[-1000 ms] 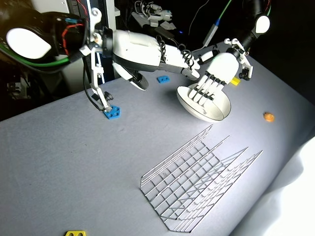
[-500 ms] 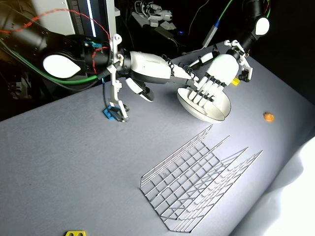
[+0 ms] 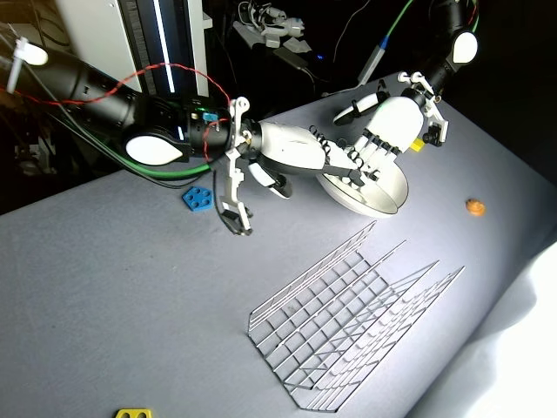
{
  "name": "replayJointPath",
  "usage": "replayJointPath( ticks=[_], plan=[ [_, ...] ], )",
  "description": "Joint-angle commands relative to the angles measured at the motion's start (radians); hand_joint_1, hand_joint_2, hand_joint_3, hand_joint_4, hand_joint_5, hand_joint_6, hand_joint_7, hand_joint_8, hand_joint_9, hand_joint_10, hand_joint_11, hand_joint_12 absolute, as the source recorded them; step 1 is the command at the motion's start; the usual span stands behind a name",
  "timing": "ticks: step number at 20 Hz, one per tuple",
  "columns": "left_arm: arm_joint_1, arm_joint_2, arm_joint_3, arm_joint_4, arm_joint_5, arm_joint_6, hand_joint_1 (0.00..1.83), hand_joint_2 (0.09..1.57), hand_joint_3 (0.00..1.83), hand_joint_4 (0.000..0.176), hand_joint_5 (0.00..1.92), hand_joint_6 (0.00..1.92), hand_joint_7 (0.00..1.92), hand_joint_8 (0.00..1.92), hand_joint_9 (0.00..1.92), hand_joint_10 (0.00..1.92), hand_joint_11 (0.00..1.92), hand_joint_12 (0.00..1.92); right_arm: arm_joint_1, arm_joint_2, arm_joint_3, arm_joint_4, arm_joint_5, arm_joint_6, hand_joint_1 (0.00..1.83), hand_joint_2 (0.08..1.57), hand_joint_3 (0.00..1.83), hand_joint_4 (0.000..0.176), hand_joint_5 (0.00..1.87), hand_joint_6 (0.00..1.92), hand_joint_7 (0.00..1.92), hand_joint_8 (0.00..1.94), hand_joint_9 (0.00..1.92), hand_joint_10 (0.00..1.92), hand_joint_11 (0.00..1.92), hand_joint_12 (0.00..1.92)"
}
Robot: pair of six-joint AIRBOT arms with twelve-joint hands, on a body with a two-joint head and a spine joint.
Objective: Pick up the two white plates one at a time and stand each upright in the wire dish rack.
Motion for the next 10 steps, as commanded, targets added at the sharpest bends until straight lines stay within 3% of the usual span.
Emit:
replayJointPath(
  ticks=[1,5,10],
  plan=[
    [-0.005,-0.015,0.002,-0.028,-0.023,-0.004,0.00,1.05,0.00,0.000,0.03,0.01,0.03,0.01,0.00,0.00,0.00,0.00,0.010,-0.009,0.007,-0.007,0.121,-0.007,1.19,1.02,0.00,0.000,0.09,0.01,0.05,0.01,0.08,0.00,0.00,0.56],
    [-0.005,-0.017,0.005,-0.028,-0.023,-0.005,0.00,1.04,0.00,0.000,0.04,0.01,0.03,0.01,0.00,0.00,0.00,0.00,0.024,-0.065,0.055,-0.006,0.131,-0.009,1.19,1.01,0.00,0.000,0.15,0.01,0.10,0.01,0.09,0.01,0.00,0.55],
    [-0.010,-0.019,0.006,-0.031,-0.023,-0.010,0.00,1.04,0.00,0.000,0.06,0.01,0.06,0.01,0.03,0.01,0.00,0.00,0.034,-0.125,0.124,-0.006,0.144,-0.015,1.13,1.10,0.01,0.000,0.28,0.02,0.29,0.01,0.26,0.03,0.00,0.89]
  ],
)
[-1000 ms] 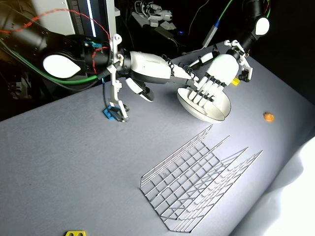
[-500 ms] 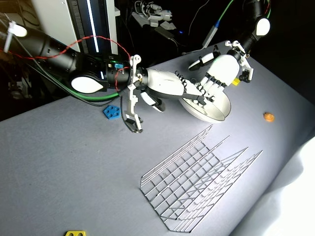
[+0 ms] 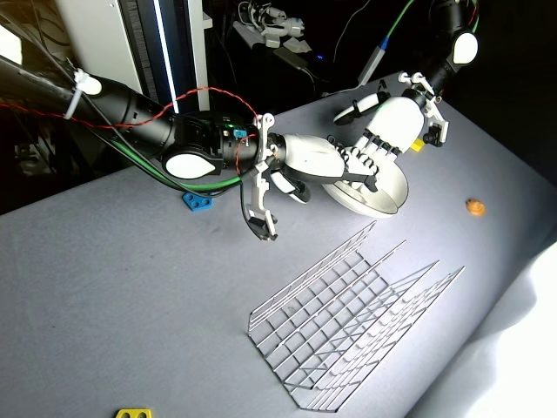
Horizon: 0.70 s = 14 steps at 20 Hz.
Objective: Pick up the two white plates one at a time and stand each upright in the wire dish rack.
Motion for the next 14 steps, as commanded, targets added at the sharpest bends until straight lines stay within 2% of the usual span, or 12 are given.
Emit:
replayJointPath(
  ticks=[1,4,7,10,11,12,13,14],
  plan=[
    [-0.004,-0.015,0.000,-0.029,-0.023,-0.004,0.00,1.04,0.00,0.000,0.06,0.01,0.06,0.01,0.03,0.01,0.00,0.00,0.023,-0.006,0.003,-0.009,0.134,-0.005,1.15,1.08,0.00,0.000,0.38,0.02,0.41,0.02,0.38,0.04,0.00,1.05],
    [-0.004,-0.017,0.002,-0.029,-0.023,-0.005,0.00,1.04,0.00,0.000,0.04,0.01,0.04,0.01,0.01,0.00,0.00,0.00,0.036,-0.018,0.020,-0.002,0.145,-0.004,1.15,1.11,0.00,0.000,0.54,0.02,0.57,0.01,0.55,0.04,0.05,1.25],
    [-0.004,-0.017,0.003,-0.029,-0.023,-0.005,0.00,1.04,0.00,0.000,0.06,0.02,0.06,0.02,0.03,0.01,0.00,0.00,0.039,-0.022,0.025,0.008,0.147,0.000,1.21,1.09,0.00,0.000,0.75,0.03,0.79,0.02,0.76,0.05,0.30,1.20],
    [-0.004,-0.017,0.002,-0.029,-0.023,-0.005,0.00,1.04,0.00,0.000,0.06,0.01,0.05,0.01,0.02,0.01,0.00,0.00,0.040,-0.024,0.024,0.008,0.151,0.000,1.22,1.11,0.00,0.000,0.86,0.03,0.92,0.02,0.90,0.05,0.51,1.12],
    [-0.004,-0.016,0.002,-0.029,-0.023,-0.005,0.00,1.04,0.00,0.000,0.06,0.01,0.05,0.01,0.02,0.01,0.00,0.00,0.040,-0.024,0.024,0.008,0.153,0.000,1.17,1.14,0.01,0.000,0.89,0.87,1.00,0.01,0.97,0.03,0.65,1.00],
    [-0.004,-0.014,-0.001,-0.031,-0.023,-0.006,0.00,1.05,0.00,0.000,0.03,0.00,0.03,0.00,0.00,0.00,0.00,0.00,0.041,-0.024,0.024,0.008,0.155,0.000,1.21,1.11,0.02,0.000,0.92,1.04,1.03,0.69,1.04,0.03,0.69,1.00],
    [-0.006,-0.012,-0.003,-0.033,-0.024,-0.008,0.00,1.05,0.00,0.000,0.03,0.00,0.03,0.00,0.01,0.00,0.00,0.00,0.041,-0.024,0.024,0.008,0.155,0.000,1.34,1.10,0.00,0.000,0.92,1.07,1.06,0.81,0.93,0.87,0.74,1.03],
    [-0.008,-0.010,-0.004,-0.040,-0.026,-0.008,0.00,1.05,0.00,0.000,0.03,0.00,0.04,0.00,0.00,0.00,0.00,0.00,0.040,-0.024,0.024,0.008,0.156,0.000,1.37,1.09,0.00,0.000,0.96,1.02,1.11,0.78,0.94,0.99,0.80,1.02]
  ],
)
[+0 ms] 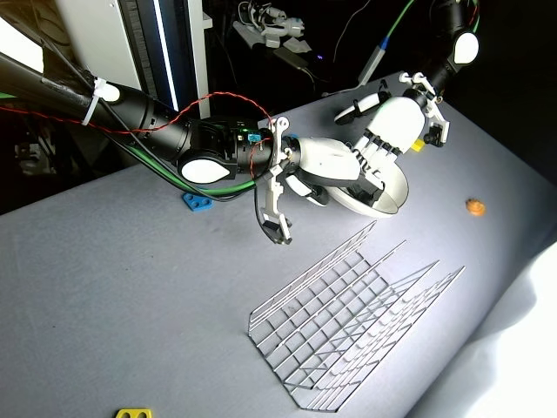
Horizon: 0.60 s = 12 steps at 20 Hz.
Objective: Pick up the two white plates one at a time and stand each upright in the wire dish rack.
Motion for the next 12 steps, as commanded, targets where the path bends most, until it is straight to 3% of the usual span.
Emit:
replayJointPath(
  ticks=[1,4,5,9,12],
  plan=[
    [-0.004,-0.006,-0.007,-0.050,-0.027,-0.003,0.00,1.04,0.00,0.000,0.03,0.00,0.02,0.00,0.00,0.00,0.00,0.00,0.010,0.000,0.000,0.005,0.106,0.006,1.38,1.08,0.00,0.000,0.95,1.01,1.11,0.78,0.97,1.00,0.81,1.01],
    [-0.024,0.008,-0.006,-0.064,-0.037,-0.018,0.00,1.04,0.00,0.000,0.05,0.01,0.05,0.01,0.04,0.01,0.00,0.00,0.006,0.003,-0.002,0.005,0.111,0.006,1.38,1.08,0.00,0.000,0.98,0.95,1.04,0.82,0.99,1.06,0.80,1.06],
    [-0.038,0.018,-0.010,-0.064,-0.041,-0.026,0.00,1.04,0.00,0.000,0.05,0.01,0.05,0.01,0.03,0.01,0.00,0.00,0.006,0.006,-0.004,0.005,0.112,0.006,1.38,1.09,0.00,0.000,0.94,1.02,1.03,0.83,1.00,1.06,0.79,1.05],
    [-0.090,0.062,-0.023,-0.065,-0.056,-0.093,0.00,1.04,0.00,0.000,0.05,0.01,0.05,0.01,0.03,0.01,0.00,0.00,-0.003,0.017,-0.019,0.005,0.112,0.004,1.38,1.09,0.00,0.000,0.96,1.01,1.02,0.81,1.00,1.05,0.84,0.95],
    [-0.112,0.109,-0.040,-0.090,-0.062,-0.129,0.00,1.05,0.00,0.000,0.07,0.01,0.06,0.01,0.03,0.00,0.00,0.00,-0.005,0.025,-0.030,0.005,0.113,0.003,1.39,1.06,0.00,0.000,1.05,0.86,1.12,0.66,1.03,0.99,0.88,0.92]
  ],
)
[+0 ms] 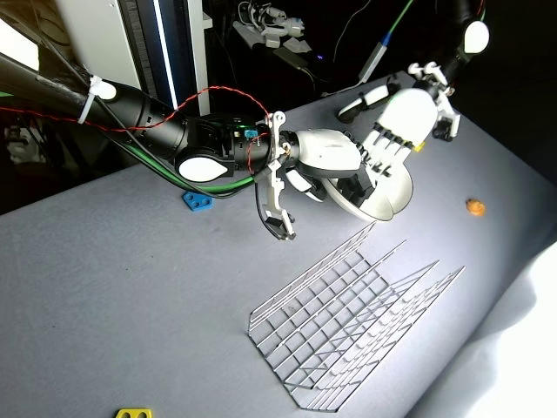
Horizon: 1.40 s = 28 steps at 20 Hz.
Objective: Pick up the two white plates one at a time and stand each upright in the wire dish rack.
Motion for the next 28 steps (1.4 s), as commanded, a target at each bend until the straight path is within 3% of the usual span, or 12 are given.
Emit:
replayJointPath(
  ticks=[1,2,3,5,12,15,23,28],
  plan=[
    [-0.012,0.015,-0.003,-0.068,-0.057,-0.010,0.00,1.05,0.00,0.000,0.08,0.01,0.09,0.02,0.05,0.01,0.00,0.00,0.001,0.007,-0.007,0.000,0.095,-0.003,1.38,1.06,0.00,0.000,1.05,0.87,1.10,0.68,1.02,1.00,0.89,0.91],
    [-0.014,0.030,-0.009,-0.070,-0.062,-0.018,0.00,1.04,0.00,0.000,0.07,0.01,0.09,0.01,0.05,0.01,0.00,0.00,0.002,0.011,-0.014,0.000,0.099,-0.004,1.27,1.07,0.00,0.000,1.07,0.86,1.12,0.71,1.09,0.54,0.91,0.90],
    [-0.016,0.045,-0.014,-0.075,-0.063,-0.027,0.00,1.04,0.00,0.000,0.09,0.00,0.11,0.01,0.07,0.01,0.00,0.00,0.005,0.015,-0.023,0.001,0.103,-0.005,1.24,1.08,0.00,0.023,1.05,0.89,1.11,0.75,1.16,0.29,0.91,0.89],
    [-0.021,0.074,-0.025,-0.083,-0.074,-0.045,0.00,1.04,0.00,0.000,0.09,0.00,0.09,0.00,0.06,0.00,0.00,0.00,0.021,0.029,-0.052,0.026,0.106,-0.005,1.23,1.09,0.00,0.030,1.02,0.95,1.08,0.80,1.22,0.11,0.91,0.87],
    [-0.085,0.166,-0.026,-0.083,-0.102,-0.117,0.00,1.05,0.00,0.000,0.08,0.00,0.09,0.00,0.05,0.00,0.00,0.00,0.127,0.077,-0.166,0.173,0.076,0.010,1.24,1.07,0.00,0.033,1.08,0.85,1.14,0.71,1.29,0.02,0.95,0.85],
    [-0.105,0.182,-0.014,-0.083,-0.103,-0.123,0.00,1.05,0.00,0.000,0.07,0.00,0.08,0.00,0.04,0.00,0.00,0.00,0.176,0.106,-0.199,0.260,0.040,0.035,1.23,1.08,0.00,0.030,1.03,0.92,1.10,0.77,1.28,0.01,0.91,0.88],
    [-0.093,0.176,0.044,-0.062,-0.051,-0.097,0.00,1.04,0.00,0.000,0.08,0.01,0.09,0.01,0.05,0.01,0.00,0.00,0.346,0.232,-0.274,0.313,-0.158,0.342,1.23,1.09,0.00,0.031,1.02,0.95,1.08,0.81,1.28,0.01,0.91,0.87],
    [-0.070,0.174,0.057,-0.039,-0.047,-0.078,0.00,1.03,0.00,0.000,0.10,0.01,0.13,0.01,0.09,0.01,0.01,0.01,0.452,0.268,-0.273,0.520,-0.274,0.353,1.23,1.08,0.00,0.033,1.03,0.91,1.10,0.78,1.30,0.00,0.93,0.87]
  ],
)
